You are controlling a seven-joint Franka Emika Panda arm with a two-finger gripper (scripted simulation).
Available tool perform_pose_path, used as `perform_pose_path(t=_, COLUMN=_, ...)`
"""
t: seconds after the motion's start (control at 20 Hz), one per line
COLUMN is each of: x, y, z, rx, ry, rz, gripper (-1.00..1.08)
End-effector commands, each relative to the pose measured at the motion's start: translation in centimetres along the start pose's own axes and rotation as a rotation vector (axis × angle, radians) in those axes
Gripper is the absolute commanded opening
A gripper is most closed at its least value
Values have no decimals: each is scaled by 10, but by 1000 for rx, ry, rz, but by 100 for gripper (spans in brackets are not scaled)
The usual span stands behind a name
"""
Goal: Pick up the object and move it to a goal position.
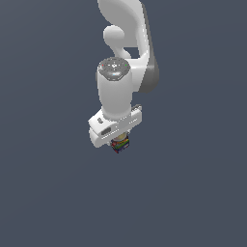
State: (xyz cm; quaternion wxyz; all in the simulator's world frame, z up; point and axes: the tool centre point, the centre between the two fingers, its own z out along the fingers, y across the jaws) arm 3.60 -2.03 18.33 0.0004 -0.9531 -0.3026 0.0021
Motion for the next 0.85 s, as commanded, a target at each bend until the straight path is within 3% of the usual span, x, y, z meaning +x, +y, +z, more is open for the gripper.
perform_pose_path(t=0.0, x=-16, y=11, z=-22, rx=-2, ry=4, rz=-1, gripper=-100)
perform_pose_path(t=0.4, x=-54, y=37, z=-69, rx=-1, ry=4, rz=-1, gripper=-100)
perform_pose_path(t=0.8, x=-61, y=45, z=-81, rx=-2, ry=4, rz=-1, gripper=-100)
